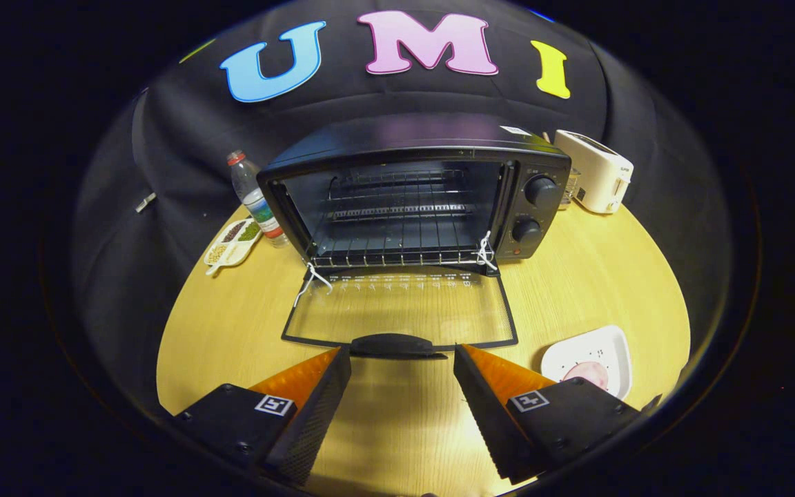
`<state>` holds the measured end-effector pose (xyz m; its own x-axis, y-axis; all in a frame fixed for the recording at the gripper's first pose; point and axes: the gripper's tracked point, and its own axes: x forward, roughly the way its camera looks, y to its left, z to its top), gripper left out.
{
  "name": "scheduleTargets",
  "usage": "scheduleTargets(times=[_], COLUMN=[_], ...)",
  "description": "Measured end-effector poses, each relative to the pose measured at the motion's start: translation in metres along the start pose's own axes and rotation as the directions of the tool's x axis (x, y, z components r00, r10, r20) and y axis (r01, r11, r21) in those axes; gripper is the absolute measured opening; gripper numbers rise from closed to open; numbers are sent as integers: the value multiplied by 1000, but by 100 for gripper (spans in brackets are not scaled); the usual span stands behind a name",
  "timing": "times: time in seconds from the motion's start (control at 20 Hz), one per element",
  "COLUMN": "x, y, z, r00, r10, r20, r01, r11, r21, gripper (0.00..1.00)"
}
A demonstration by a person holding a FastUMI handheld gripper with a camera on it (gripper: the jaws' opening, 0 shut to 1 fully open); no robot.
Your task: Open the toaster oven, put the food inside, and close the toaster oven door.
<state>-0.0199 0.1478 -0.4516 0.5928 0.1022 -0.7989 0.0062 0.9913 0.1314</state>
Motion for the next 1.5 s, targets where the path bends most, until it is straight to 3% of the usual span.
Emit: scheduleTargets(times=[0.2,0.35,0.7,0.8,0.95,1.05,1.45,1.5], x=[-22,-38,-53,-45,-27,-15,4,6], y=[-24,-87,-259,-282,-299,-305,-309,-311], z=[26,34,-13,-29,-53,-62,-87,-86], r00=[997,996,988,982,966,957,922,920], r10=[36,-16,-137,-137,-114,-106,-99,-112], r20=[71,93,-74,-127,-233,-271,-374,-376], r01=[-39,12,134,132,110,101,81,103], r11=[998,999,990,990,994,994,995,994], r21=[39,35,-46,-52,-28,-32,-63,-42], gripper=[98,98,96,89,67,58,58,36])
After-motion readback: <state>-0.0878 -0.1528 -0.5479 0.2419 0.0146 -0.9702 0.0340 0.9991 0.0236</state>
